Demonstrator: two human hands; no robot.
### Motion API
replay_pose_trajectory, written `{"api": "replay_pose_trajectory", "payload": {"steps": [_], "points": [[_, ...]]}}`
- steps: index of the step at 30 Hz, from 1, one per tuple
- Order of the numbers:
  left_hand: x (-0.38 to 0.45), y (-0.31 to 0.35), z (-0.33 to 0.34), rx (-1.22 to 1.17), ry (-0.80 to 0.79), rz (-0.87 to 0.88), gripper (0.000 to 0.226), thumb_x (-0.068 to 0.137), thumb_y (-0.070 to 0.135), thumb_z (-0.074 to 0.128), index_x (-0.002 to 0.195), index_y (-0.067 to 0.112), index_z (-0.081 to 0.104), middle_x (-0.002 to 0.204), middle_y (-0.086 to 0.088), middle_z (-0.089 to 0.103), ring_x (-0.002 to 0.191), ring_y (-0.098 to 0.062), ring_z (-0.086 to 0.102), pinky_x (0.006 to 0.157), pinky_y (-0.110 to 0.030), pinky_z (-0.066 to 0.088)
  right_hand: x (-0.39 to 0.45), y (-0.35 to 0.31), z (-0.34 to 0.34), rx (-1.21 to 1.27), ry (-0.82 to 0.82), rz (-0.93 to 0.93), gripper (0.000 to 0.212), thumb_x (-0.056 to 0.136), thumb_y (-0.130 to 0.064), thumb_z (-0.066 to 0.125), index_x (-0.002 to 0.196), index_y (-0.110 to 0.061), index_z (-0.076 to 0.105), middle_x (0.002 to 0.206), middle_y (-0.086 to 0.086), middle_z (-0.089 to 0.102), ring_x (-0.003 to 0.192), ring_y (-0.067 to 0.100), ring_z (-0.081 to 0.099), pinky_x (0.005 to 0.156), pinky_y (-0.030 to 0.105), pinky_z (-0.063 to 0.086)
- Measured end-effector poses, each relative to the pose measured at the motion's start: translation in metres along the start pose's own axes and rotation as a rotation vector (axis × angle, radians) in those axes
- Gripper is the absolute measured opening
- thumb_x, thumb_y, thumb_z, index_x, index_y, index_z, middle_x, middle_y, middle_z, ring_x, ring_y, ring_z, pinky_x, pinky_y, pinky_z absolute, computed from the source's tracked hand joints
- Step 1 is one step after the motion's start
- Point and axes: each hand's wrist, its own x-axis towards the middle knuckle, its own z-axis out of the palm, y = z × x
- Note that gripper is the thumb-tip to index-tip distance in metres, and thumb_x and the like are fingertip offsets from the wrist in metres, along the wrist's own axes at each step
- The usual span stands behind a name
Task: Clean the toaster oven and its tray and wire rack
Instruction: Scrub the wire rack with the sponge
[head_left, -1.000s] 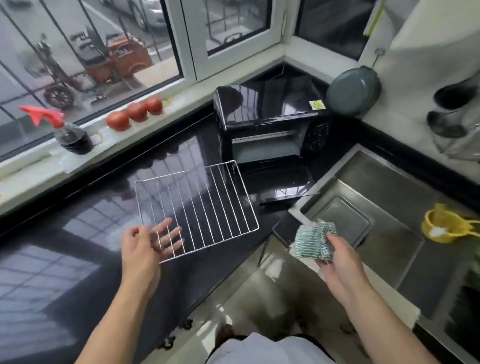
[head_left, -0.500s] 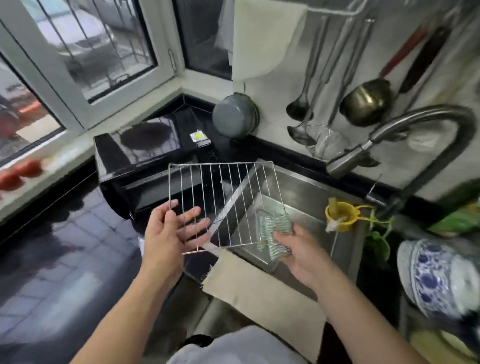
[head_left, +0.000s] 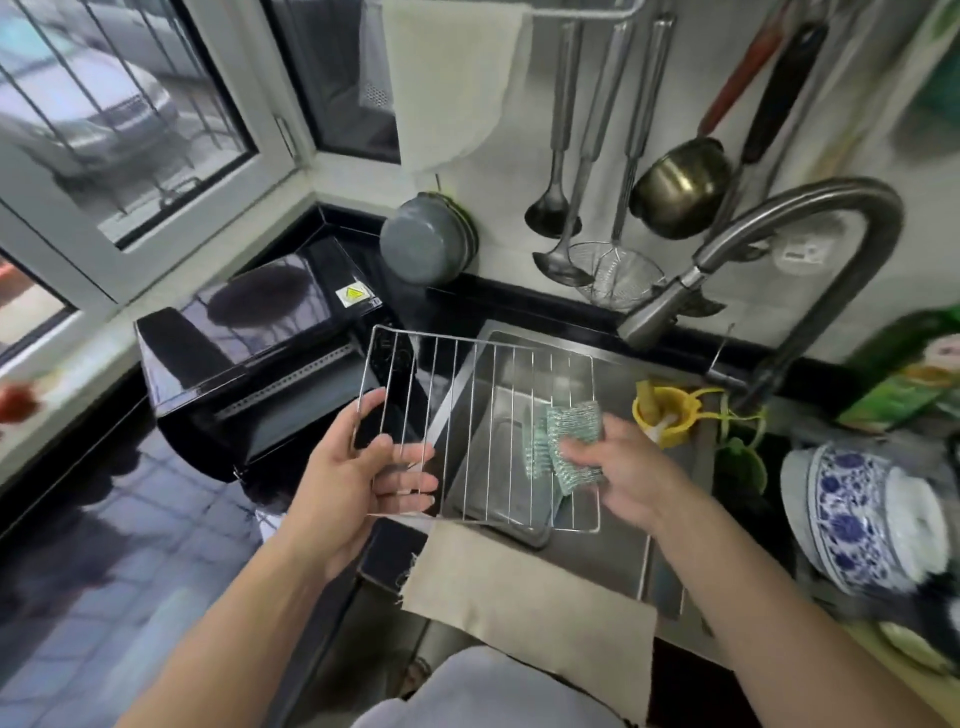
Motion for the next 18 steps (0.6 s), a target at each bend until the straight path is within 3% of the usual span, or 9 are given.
{"api": "replay_pose_trajectory", "payload": {"steps": [2,4,5,7,9,12,15,18], "points": [[-0.003,-0.002,-0.002,-0.028,-0.021,-0.048,0.049,0.111,0.006,0.042,0.139,0.044,0.052,0.104,-0.027,0.073,0.072,-0.036,0.072,0.068,-0.047,0.062,-0.002,0.006,0.006,-0.227,0.125,-0.019,0.026,0.092,-0.027,0.071,0.114,-0.015,0.067,0.117,0.007,0.072,0.104,0.019,0.068,0.099,0.045,0.05],[-0.007,-0.007,-0.003,-0.04,-0.08,-0.096,0.051,0.11,0.005,0.044,0.135,0.049,0.054,0.105,-0.028,0.072,0.072,-0.037,0.072,0.069,-0.048,0.062,0.002,0.001,0.007,-0.3,0.289,-0.029,0.048,0.091,-0.053,0.065,0.123,-0.018,0.065,0.121,-0.005,0.067,0.114,0.018,0.061,0.106,0.043,0.043],[-0.008,-0.009,-0.004,-0.037,-0.111,-0.106,0.051,0.11,0.006,0.045,0.133,0.05,0.057,0.106,-0.03,0.071,0.073,-0.038,0.072,0.071,-0.049,0.061,0.004,-0.006,0.005,-0.229,0.322,-0.023,0.056,0.09,-0.057,0.063,0.129,-0.017,0.061,0.123,-0.006,0.064,0.117,0.018,0.058,0.105,0.04,0.042],[-0.011,-0.008,-0.006,-0.025,-0.162,-0.113,0.05,0.11,0.008,0.046,0.13,0.052,0.06,0.109,-0.033,0.07,0.076,-0.041,0.071,0.073,-0.052,0.061,0.011,-0.02,-0.003,-0.089,0.291,-0.002,0.052,0.091,-0.05,0.066,0.129,-0.014,0.059,0.129,0.0,0.062,0.121,0.02,0.057,0.102,0.043,0.046],[-0.011,-0.007,-0.008,-0.009,-0.157,-0.092,0.05,0.11,0.009,0.046,0.131,0.051,0.06,0.11,-0.033,0.069,0.077,-0.041,0.072,0.073,-0.052,0.061,0.012,-0.029,-0.007,0.009,0.209,-0.017,0.03,0.094,-0.029,0.069,0.118,-0.014,0.06,0.129,0.006,0.063,0.113,0.021,0.061,0.096,0.047,0.052],[-0.008,-0.006,-0.003,-0.081,-0.008,-0.008,0.047,0.111,0.008,0.042,0.138,0.043,0.056,0.108,-0.032,0.071,0.077,-0.038,0.073,0.069,-0.048,0.063,-0.003,-0.014,0.008,0.064,0.089,-0.02,0.029,0.093,-0.005,0.066,0.121,-0.013,0.061,0.116,0.009,0.07,0.098,0.022,0.068,0.077,0.04,0.057],[-0.007,-0.007,-0.004,-0.153,0.135,0.03,0.044,0.111,0.004,0.039,0.141,0.035,0.052,0.105,-0.031,0.073,0.075,-0.036,0.075,0.066,-0.046,0.065,-0.03,0.032,0.027,0.063,-0.015,0.128,0.022,0.092,0.004,0.064,0.11,-0.007,0.064,0.087,0.005,0.076,0.071,0.015,0.073,0.054,0.028,0.055],[-0.02,-0.013,-0.001,-0.09,0.059,-0.043,0.047,0.11,0.004,0.041,0.14,0.04,0.053,0.11,-0.031,0.072,0.076,-0.037,0.074,0.069,-0.05,0.065,-0.029,0.032,0.017,0.122,0.028,0.146,0.016,0.09,0.002,0.067,0.103,-0.007,0.066,0.08,0.005,0.074,0.069,0.017,0.072,0.05,0.028,0.055]]}}
